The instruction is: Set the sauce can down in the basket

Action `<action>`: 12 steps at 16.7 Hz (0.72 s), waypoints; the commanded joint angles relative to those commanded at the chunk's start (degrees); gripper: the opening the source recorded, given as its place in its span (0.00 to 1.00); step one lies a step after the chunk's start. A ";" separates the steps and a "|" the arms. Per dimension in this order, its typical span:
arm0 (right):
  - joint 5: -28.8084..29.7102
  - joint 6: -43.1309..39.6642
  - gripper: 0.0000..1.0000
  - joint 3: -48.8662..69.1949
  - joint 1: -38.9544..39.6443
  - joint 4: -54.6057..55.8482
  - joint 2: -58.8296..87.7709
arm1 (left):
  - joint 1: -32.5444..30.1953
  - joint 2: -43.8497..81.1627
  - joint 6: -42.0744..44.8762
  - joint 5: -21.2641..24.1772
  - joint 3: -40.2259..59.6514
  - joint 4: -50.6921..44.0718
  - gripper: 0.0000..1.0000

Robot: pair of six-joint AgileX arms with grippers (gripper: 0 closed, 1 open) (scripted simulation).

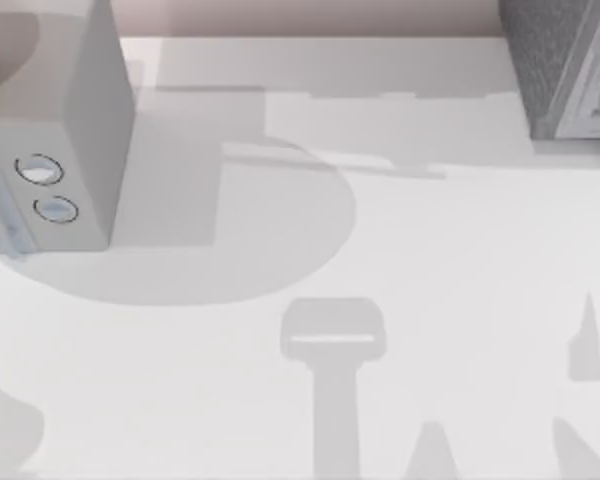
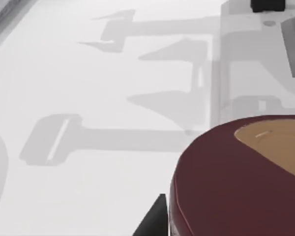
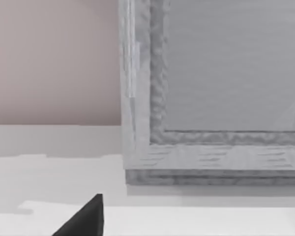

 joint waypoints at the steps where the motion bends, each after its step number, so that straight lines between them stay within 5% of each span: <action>1: 0.00 0.00 1.00 0.00 0.00 0.00 0.00 | 0.00 0.00 0.00 0.00 0.00 0.00 0.00; 6: 0.00 0.00 1.00 0.00 0.00 0.00 0.00 | -3.07 2.14 8.99 -7.75 5.28 5.98 0.00; 12: 0.00 0.00 1.00 0.00 0.00 0.00 0.00 | -9.47 8.41 36.73 -27.73 21.21 23.78 0.00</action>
